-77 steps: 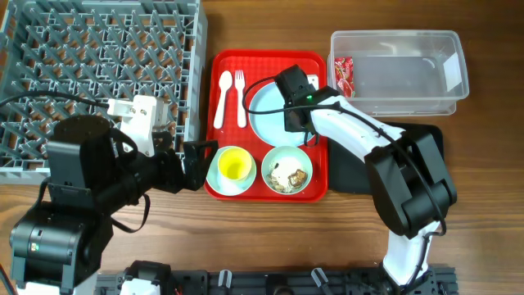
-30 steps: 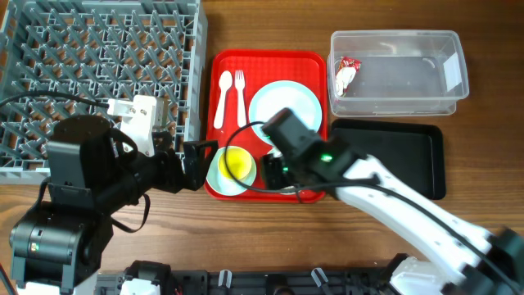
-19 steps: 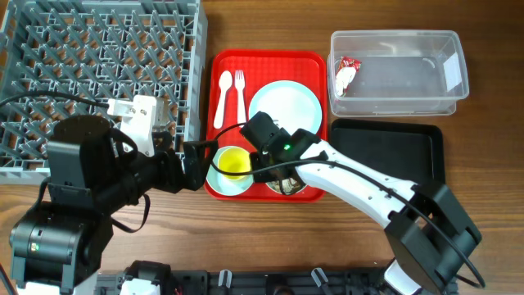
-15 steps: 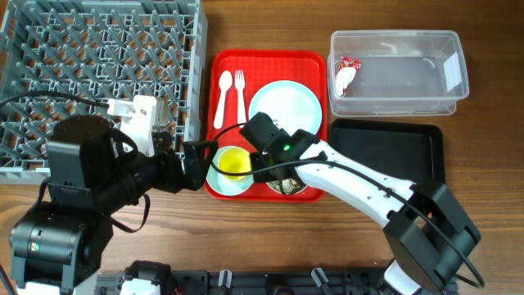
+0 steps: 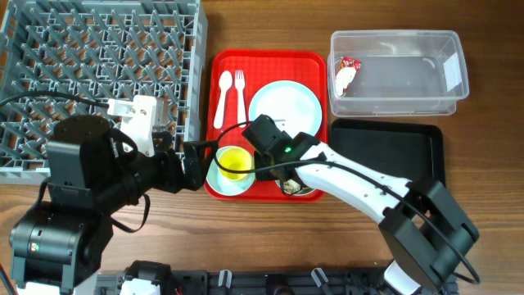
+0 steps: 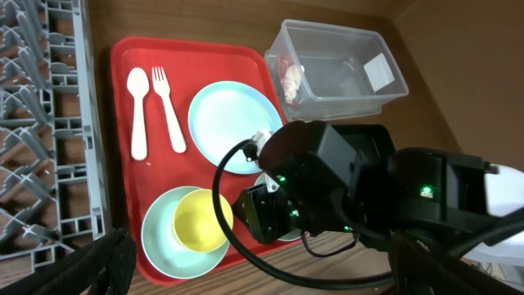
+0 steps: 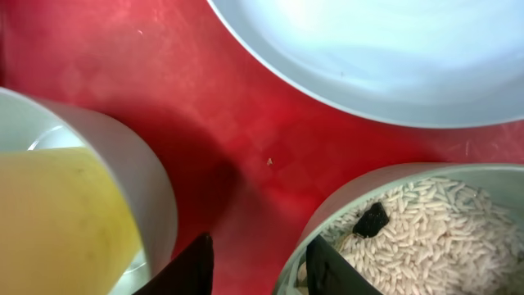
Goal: Sort waste into correct bins and load items into the dishwasher rack
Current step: 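Grasp the rim of the green rice bowl with the right gripper, then tip the green bowl over the black tray to dump the rice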
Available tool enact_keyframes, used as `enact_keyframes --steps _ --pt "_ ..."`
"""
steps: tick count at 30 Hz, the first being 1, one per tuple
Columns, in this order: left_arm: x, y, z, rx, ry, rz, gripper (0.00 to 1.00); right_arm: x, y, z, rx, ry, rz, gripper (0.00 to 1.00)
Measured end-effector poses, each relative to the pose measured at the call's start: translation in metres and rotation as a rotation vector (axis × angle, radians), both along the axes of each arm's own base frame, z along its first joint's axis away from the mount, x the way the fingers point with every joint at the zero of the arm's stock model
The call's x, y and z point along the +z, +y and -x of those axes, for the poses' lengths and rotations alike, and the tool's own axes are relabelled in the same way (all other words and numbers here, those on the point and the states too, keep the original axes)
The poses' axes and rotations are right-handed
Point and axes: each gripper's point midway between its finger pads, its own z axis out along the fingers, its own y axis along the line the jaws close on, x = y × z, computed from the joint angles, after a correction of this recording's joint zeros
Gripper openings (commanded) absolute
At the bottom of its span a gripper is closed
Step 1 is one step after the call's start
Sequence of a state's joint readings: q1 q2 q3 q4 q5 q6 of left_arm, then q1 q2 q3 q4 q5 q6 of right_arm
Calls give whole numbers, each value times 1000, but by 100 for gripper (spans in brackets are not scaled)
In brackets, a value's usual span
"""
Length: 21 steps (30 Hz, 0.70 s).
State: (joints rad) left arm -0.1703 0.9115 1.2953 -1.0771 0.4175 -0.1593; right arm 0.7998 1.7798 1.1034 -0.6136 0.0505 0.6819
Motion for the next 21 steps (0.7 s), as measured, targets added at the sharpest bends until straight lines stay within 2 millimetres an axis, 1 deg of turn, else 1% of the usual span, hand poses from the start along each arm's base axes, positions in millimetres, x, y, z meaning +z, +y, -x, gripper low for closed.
enact_keyframes --steps 1,3,5,6,8,12,14,15,16,17,19,20,21 --pt "0 0 0 0 0 0 100 -4 -1 1 -14 10 8 17" --pt "0 0 0 0 0 0 100 -17 -5 4 -32 41 35 17" --pt "0 0 0 0 0 0 100 -23 -7 6 -46 57 47 15" --pt "0 0 0 0 0 0 100 -24 -7 6 -52 58 47 5" --pt "0 0 0 0 0 0 100 -23 -10 5 -66 61 57 4" --pt "0 0 0 0 0 0 100 -13 -13 3 -75 51 44 4" --pt "0 0 0 0 0 0 100 0 -12 1 -64 31 17 4" --pt "0 0 0 0 0 0 100 11 -10 0 -56 16 -8 4" --pt "0 0 0 0 0 0 100 27 -10 -1 -50 -9 -38 4" --pt "0 0 0 0 0 0 100 38 -11 -1 -50 -24 -58 4" --pt "0 0 0 0 0 0 100 75 -20 -4 -64 -80 -121 4" --pt "0 0 0 0 0 0 100 98 -30 -8 -80 -120 -163 4" --pt "0 0 0 0 0 0 100 115 -39 -13 -91 -151 -199 4"
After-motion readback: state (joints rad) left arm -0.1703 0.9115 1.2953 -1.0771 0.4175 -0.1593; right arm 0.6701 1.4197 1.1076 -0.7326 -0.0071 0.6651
